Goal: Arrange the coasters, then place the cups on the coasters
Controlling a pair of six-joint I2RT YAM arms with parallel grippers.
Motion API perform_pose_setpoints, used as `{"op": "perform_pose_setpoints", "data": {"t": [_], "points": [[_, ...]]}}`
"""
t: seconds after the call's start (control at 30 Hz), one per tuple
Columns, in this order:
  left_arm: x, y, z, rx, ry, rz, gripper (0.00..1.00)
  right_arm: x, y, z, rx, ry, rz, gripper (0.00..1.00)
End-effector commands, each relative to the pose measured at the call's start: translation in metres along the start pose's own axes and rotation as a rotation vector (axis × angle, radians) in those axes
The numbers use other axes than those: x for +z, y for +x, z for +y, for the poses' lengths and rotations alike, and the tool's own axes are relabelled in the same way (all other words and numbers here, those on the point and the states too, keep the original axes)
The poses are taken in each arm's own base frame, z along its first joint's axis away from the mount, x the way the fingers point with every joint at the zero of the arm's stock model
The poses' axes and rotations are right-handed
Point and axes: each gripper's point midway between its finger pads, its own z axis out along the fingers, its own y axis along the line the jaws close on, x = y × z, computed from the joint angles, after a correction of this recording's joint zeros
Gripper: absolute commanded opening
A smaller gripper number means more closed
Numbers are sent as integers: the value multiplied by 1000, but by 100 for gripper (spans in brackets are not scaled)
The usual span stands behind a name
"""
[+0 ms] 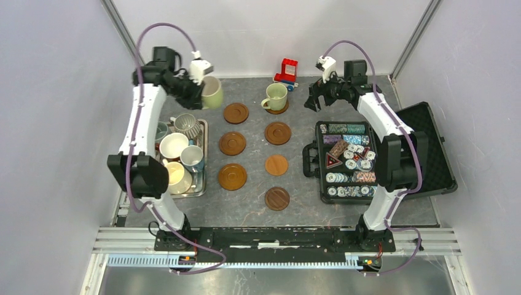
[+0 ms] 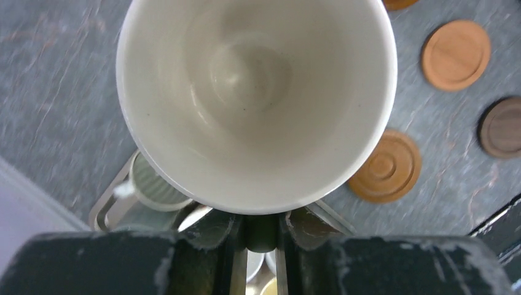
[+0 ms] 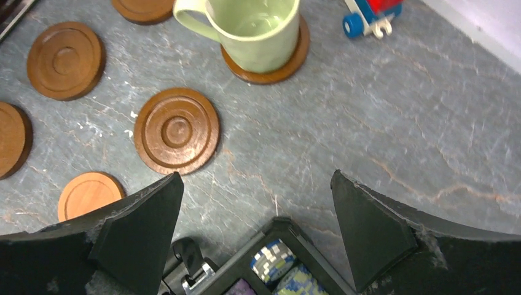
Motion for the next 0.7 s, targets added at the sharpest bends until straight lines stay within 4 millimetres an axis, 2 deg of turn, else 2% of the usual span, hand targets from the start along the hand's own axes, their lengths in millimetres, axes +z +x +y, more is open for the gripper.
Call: {"op": "perform_pose_setpoints", "data": {"t": [0.0,0.3,0.47,0.67], "points": [[33,-66,-34,-9,-3,-148,2,-18,-6,-10,4,34,-39,98],[126,-101,-123,49,55,-217,2,-29,6,-32,37,95,-42,98],[167,-111,-154,69,79,-207,2,-32,10,-37,55,106,-41,98],[204,-99,-180,101,146,-152,2,-35,12,-41,59,117,-44,98]]}}
